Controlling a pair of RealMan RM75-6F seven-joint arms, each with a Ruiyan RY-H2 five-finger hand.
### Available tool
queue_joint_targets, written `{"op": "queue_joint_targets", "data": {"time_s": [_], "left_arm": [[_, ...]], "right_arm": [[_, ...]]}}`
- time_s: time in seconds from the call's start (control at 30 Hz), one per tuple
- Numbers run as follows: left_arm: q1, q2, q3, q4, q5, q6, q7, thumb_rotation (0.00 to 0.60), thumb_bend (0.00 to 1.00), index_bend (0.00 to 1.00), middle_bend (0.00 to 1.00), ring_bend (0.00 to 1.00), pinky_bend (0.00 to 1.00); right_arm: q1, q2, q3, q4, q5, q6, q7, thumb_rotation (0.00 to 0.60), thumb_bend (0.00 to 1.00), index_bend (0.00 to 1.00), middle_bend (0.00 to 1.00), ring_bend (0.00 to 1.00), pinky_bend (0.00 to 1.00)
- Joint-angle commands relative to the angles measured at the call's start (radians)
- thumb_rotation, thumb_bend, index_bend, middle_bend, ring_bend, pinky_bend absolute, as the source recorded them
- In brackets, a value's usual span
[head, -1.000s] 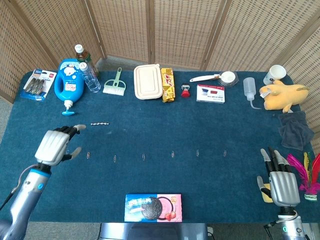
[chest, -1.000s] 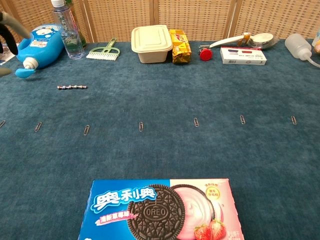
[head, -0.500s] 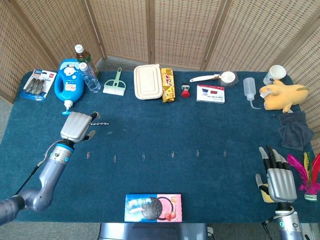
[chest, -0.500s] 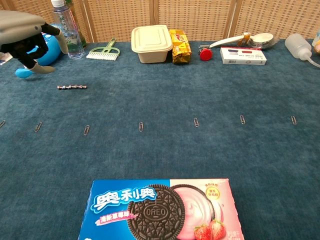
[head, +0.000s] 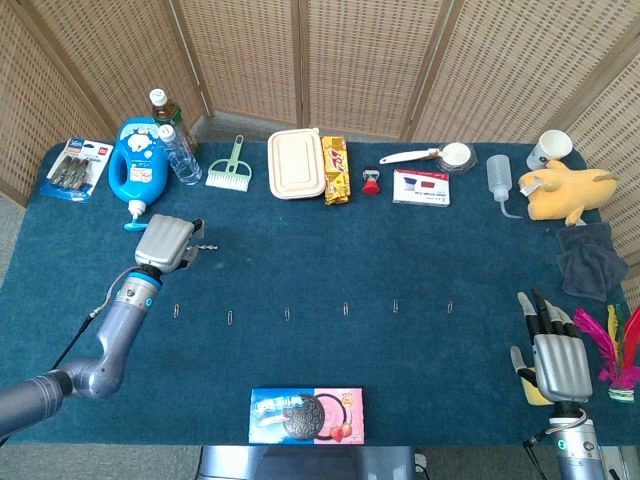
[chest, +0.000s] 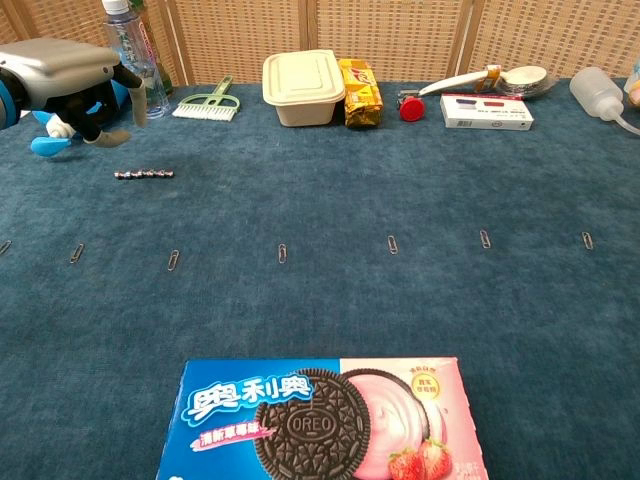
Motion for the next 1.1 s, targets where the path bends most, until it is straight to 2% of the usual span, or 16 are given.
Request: {"op": "queue_joint_targets", "data": {"time_s": [0.03,0.43,0.8,1.1], "left_arm": [[-0.016,-0.023,0.011,0.041,-0.009,-0.013,-0.018,0.6,0.71,0.44,0.83,0.85,0.86],[-0.059,-0.12,0.038,0.248,-0.011,-0.066,-0.101,0.6,0.69,0.46,0.84,0.84,0.86],[-0.094,-0.18,0.046,0.34,-0.007,-0.099,-0.133,0.6,0.69,0.46,0.84,0.84,0.86],[-0.104,-0.208,0.062,0.371,0.003,-0.104,-0.143,0.6,0.69,0.47,0.84,0.84,0.86]], "right_arm": [[-0.001,-0.001,-0.001,-0.001,0.001,0.001,-0.003,0.6,0.43,0.0,0.06,0.13,0.16],[-0.013,-0.005,-0.002,-0.008,0.001,0.029,-0.016,0.6,0.43,0.0,0.06,0.13,0.17],[-0.009,-0.014,0.005,-0.005,0.014,0.026,-0.032,0.6,0.43,0.0,0.07,0.13,0.17],[-0.019,-0.014,0.004,-0.004,0.024,0.034,-0.029,0.6,0.43,0.0,0.07,0.13,0.17]]}}
